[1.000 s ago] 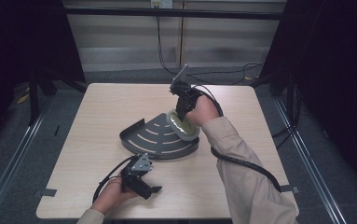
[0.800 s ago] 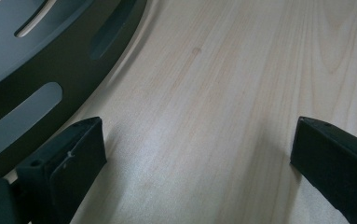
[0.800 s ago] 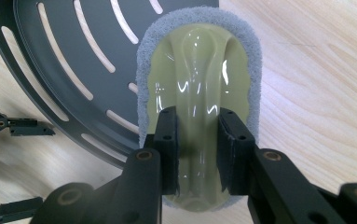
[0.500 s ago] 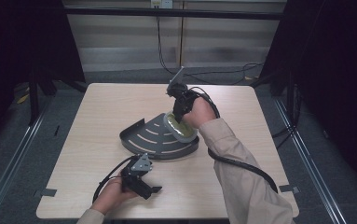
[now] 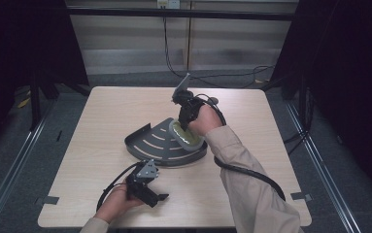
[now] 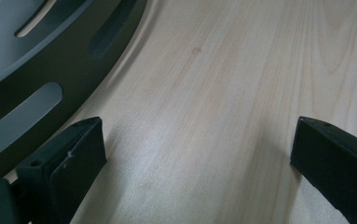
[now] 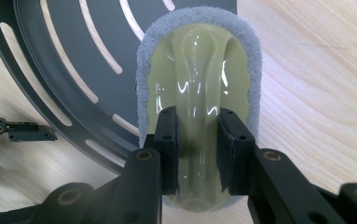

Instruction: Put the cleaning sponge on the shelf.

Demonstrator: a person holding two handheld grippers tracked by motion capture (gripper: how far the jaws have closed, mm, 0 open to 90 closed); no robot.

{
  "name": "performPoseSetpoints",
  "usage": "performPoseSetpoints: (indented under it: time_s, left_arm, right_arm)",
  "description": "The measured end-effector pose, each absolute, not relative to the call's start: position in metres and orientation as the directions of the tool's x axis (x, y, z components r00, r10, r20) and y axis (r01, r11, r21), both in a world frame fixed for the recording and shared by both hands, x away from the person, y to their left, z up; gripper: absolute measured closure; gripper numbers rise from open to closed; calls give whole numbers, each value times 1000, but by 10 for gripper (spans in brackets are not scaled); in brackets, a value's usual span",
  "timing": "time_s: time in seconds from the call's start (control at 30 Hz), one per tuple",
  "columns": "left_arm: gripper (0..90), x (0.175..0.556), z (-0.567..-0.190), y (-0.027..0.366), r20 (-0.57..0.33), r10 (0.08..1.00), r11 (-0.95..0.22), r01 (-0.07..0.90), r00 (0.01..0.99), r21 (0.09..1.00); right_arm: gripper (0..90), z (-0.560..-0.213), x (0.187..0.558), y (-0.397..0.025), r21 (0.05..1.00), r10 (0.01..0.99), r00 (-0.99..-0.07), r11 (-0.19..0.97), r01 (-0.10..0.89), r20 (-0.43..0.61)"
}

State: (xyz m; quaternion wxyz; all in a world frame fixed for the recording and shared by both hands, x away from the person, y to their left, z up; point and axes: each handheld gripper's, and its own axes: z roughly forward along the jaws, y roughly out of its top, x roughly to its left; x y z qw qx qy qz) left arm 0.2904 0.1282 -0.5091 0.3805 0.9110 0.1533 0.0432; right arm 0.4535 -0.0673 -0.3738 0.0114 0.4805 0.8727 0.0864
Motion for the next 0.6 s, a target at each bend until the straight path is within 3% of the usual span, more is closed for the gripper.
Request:
performPoseSetpoints:
  time_s: [0.6]
  left_arm:
    - [26,290,-509,128,-39,313,-664,248,949,705]
  right_arm:
    - [719,-383,455,-66,169,847,-527,510,844,75]
